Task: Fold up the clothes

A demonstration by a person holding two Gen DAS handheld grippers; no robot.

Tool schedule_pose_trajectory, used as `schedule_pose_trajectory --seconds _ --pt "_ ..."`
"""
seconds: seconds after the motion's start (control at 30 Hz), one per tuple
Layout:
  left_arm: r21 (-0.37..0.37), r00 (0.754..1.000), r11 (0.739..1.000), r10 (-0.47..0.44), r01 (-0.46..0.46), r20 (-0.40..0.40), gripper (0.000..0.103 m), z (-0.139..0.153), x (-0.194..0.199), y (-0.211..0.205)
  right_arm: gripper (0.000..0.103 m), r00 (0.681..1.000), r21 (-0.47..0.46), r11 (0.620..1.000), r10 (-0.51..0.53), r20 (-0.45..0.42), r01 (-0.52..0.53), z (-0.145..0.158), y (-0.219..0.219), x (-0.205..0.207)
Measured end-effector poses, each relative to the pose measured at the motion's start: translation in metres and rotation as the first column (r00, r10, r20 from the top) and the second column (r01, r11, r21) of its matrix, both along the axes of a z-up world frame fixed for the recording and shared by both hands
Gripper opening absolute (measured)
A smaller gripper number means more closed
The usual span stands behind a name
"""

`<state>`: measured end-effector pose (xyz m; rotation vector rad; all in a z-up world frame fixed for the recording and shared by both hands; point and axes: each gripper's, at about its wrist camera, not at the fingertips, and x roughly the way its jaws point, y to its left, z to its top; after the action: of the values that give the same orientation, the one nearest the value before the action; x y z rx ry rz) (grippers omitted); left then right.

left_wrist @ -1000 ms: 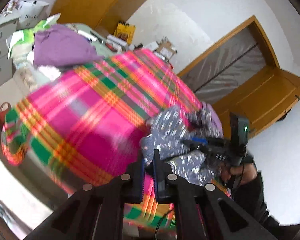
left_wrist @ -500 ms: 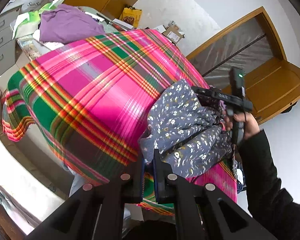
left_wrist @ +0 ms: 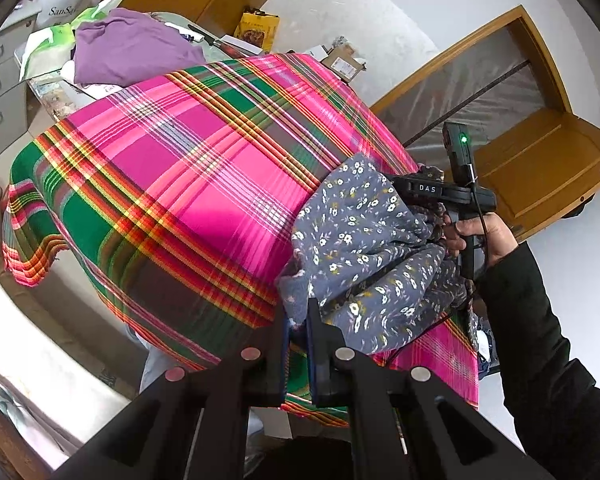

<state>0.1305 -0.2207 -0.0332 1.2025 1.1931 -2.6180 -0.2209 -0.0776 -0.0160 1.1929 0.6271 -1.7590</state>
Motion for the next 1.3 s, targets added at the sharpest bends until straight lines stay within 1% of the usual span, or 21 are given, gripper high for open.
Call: schedule_pose_trajectory --seconds 0.03,0.1,0.23,0.27,0.33,0.47,0.5,0.6,0.67,0.77,0.83,0.9,0.97,1.03,1.2,1.23,1.3 --pt "-0.007 1.000 1.000 0.000 0.000 -0.003 0.007 0.001 -0.001 0.001 0.003 1.000 -0.005 1.000 -0.008 -0.028 0.008 0.002 0.001 0.000" --pt "-0.030 1.000 1.000 0.004 -0.004 -0.010 0.007 0.004 -0.003 0.001 0.002 0.996 -0.025 0.999 -0.026 -0.087 0.024 0.010 0.002 0.000" --pt "-0.092 0.999 0.995 0.022 -0.025 -0.031 0.007 0.014 -0.014 -0.005 0.002 0.969 -0.135 0.989 -0.090 -0.231 0.059 0.051 -0.002 -0.004" --pt "-0.109 0.999 0.994 0.028 -0.032 -0.039 0.007 0.017 -0.017 -0.007 0.002 0.958 -0.165 0.984 -0.105 -0.266 0.062 0.063 -0.005 -0.004" --pt "-0.137 0.998 0.990 0.035 -0.042 -0.054 0.007 0.024 -0.024 -0.011 0.002 0.922 -0.197 0.980 -0.107 -0.372 0.035 0.088 -0.020 0.002" --pt "-0.199 0.992 0.976 0.067 -0.087 -0.102 0.007 0.043 -0.034 -0.023 0.002 0.857 -0.246 0.969 -0.124 -0.500 -0.004 0.126 -0.048 0.004" --pt "-0.214 0.990 0.972 0.078 -0.102 -0.116 0.007 0.048 -0.035 -0.027 0.002 0.840 -0.261 0.965 -0.131 -0.527 -0.013 0.136 -0.055 0.003" --pt "-0.242 0.984 0.961 0.102 -0.135 -0.144 0.007 0.062 -0.039 -0.043 0.002 0.801 -0.303 0.952 -0.156 -0.579 -0.034 0.158 -0.070 0.002" --pt "-0.264 0.980 0.952 0.115 -0.155 -0.160 0.007 0.071 -0.042 -0.054 0.002 0.780 -0.323 0.945 -0.170 -0.602 -0.043 0.170 -0.084 0.004" --pt "-0.296 0.974 0.937 0.137 -0.187 -0.182 0.007 0.084 -0.047 -0.070 0.002 0.762 -0.336 0.940 -0.179 -0.623 -0.054 0.181 -0.110 0.001" --pt "-0.307 0.970 0.929 0.153 -0.206 -0.189 0.007 0.089 -0.049 -0.080 0.002 0.757 -0.347 0.936 -0.191 -0.625 -0.051 0.187 -0.123 -0.003" --pt "-0.309 0.967 0.925 0.169 -0.223 -0.190 0.007 0.091 -0.052 -0.091 0.002 0.757 -0.345 0.938 -0.195 -0.624 -0.043 0.183 -0.138 -0.011" --pt "-0.305 0.967 0.924 0.181 -0.230 -0.179 0.007 0.086 -0.056 -0.102 0.002 0.761 -0.339 0.940 -0.195 -0.618 -0.035 0.175 -0.150 -0.017" --pt "-0.292 0.970 0.928 0.194 -0.230 -0.147 0.007 0.075 -0.060 -0.111 0.002 0.775 -0.317 0.948 -0.183 -0.605 -0.023 0.155 -0.162 -0.026" --pt "-0.262 0.975 0.940 0.214 -0.220 -0.053 0.007 0.038 -0.070 -0.130 0.002 0.823 -0.254 0.967 -0.149 -0.548 0.006 0.096 -0.189 -0.047" --pt "-0.251 0.975 0.942 0.219 -0.223 -0.042 0.007 0.032 -0.071 -0.133 0.002 0.831 -0.248 0.969 -0.147 -0.536 0.011 0.087 -0.193 -0.051" --pt "-0.238 0.973 0.944 0.226 -0.230 -0.043 0.007 0.030 -0.070 -0.142 0.002 0.837 -0.249 0.968 -0.147 -0.527 0.013 0.081 -0.202 -0.057"
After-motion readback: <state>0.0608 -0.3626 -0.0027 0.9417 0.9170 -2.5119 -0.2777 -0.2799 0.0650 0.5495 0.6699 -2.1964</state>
